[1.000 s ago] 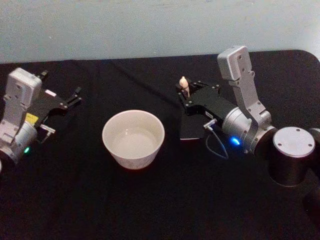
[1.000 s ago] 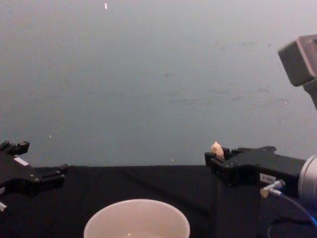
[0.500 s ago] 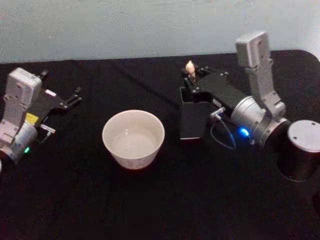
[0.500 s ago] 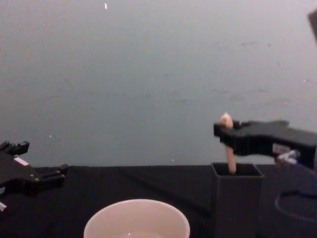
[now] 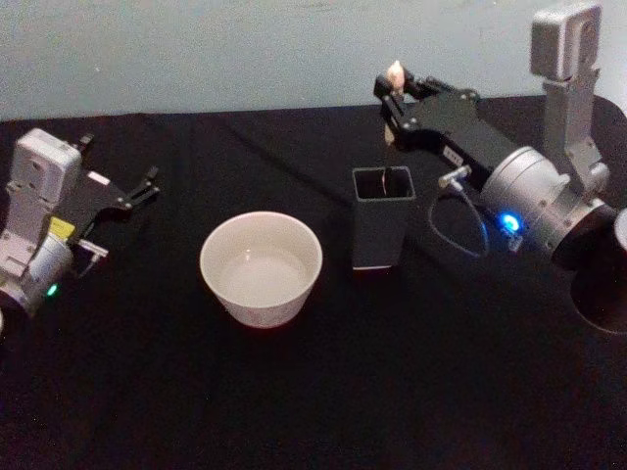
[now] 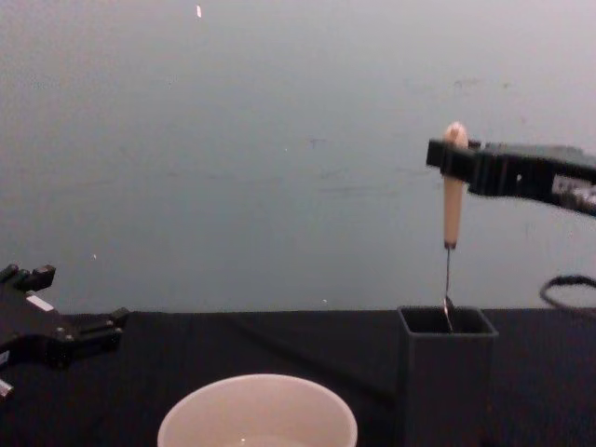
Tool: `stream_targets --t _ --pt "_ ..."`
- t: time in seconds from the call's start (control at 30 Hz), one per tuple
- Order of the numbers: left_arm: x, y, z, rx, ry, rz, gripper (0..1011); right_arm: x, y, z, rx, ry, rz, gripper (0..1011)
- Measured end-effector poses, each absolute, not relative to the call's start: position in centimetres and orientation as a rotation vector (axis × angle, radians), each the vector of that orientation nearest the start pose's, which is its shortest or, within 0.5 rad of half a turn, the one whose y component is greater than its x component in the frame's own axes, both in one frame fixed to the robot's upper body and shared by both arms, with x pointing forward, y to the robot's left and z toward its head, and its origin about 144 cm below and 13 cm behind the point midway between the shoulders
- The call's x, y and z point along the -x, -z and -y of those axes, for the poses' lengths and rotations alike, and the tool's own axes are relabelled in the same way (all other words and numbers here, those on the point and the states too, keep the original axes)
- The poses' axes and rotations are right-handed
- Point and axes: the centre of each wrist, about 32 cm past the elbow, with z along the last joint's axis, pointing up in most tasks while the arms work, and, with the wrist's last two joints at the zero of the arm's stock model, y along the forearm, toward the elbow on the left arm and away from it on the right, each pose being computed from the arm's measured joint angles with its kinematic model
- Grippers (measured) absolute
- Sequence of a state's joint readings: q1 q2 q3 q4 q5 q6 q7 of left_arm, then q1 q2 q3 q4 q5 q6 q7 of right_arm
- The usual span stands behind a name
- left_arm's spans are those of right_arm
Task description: Pick up the stirring spoon with one hand, stir inside the cup, then place it back in its original position.
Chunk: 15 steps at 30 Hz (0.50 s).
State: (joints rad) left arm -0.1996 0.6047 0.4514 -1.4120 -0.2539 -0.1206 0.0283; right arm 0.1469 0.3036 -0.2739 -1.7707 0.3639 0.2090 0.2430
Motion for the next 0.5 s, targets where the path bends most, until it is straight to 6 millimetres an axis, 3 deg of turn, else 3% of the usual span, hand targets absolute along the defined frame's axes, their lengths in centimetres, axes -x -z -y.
stream_targets --t 0.5 --pt "-48.9 -114.0 -31.0 -0.304 -1.248 0.285 1001 -48.1 -125.5 20.6 -0.159 0.950 0.005 223"
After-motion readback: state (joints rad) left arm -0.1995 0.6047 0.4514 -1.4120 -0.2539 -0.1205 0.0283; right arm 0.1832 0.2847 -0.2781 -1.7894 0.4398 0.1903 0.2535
